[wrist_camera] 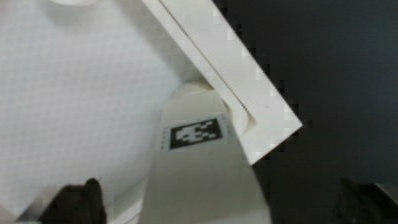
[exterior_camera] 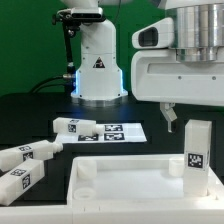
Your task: Assemble desk
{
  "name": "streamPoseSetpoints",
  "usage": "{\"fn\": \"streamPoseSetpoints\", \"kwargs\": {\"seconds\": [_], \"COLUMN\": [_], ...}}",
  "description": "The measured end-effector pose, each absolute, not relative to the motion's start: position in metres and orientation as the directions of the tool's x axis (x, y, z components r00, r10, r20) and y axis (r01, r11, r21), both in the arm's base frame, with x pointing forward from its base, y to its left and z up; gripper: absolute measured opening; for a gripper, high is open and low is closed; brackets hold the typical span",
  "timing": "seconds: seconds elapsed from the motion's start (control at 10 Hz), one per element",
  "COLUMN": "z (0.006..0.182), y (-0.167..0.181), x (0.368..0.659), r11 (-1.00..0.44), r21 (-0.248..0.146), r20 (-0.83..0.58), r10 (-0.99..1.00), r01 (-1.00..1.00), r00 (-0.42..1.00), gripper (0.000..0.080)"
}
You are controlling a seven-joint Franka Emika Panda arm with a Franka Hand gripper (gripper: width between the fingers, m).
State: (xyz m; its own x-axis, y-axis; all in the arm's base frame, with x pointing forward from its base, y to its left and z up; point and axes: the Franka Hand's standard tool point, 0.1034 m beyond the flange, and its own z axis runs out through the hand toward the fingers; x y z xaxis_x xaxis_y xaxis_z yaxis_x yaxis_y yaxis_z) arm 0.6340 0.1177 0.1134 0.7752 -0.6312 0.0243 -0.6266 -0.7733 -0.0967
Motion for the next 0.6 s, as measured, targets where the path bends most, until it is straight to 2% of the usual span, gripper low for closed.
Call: {"fn": "streamPoseSetpoints", "kwargs": {"seconds": [0.1,0.2,0.3,0.4,0.5,0.6], "z": [0.1133,0.1133,0.1131,0.1128,0.1129,0.1136], "y": [0.1164,0.1167,0.1175,0.1174,0.1175,0.115], "x": [0.6342,0.6341,0.6338,0.6334,0.6335,0.6346], "r11": [-0.772,-0.75,-0.71,-0.661,-0.601,-0.459], "r21": [-0.097,-0.099,-0.1,-0.099,-0.105,-0.114], "r20": [0.024,0.02,0.013,0.005,-0.009,-0.045], "r10": [-0.633,-0.658,-0.702,-0.748,-0.796,-0.883], "r01": [-0.629,-0.654,-0.697,-0.744,-0.792,-0.881], "r00": [0.774,0.752,0.712,0.664,0.605,0.467], "gripper": [0.0501,0.0501,0.0324,0.0324,0.0285,0.0285]}}
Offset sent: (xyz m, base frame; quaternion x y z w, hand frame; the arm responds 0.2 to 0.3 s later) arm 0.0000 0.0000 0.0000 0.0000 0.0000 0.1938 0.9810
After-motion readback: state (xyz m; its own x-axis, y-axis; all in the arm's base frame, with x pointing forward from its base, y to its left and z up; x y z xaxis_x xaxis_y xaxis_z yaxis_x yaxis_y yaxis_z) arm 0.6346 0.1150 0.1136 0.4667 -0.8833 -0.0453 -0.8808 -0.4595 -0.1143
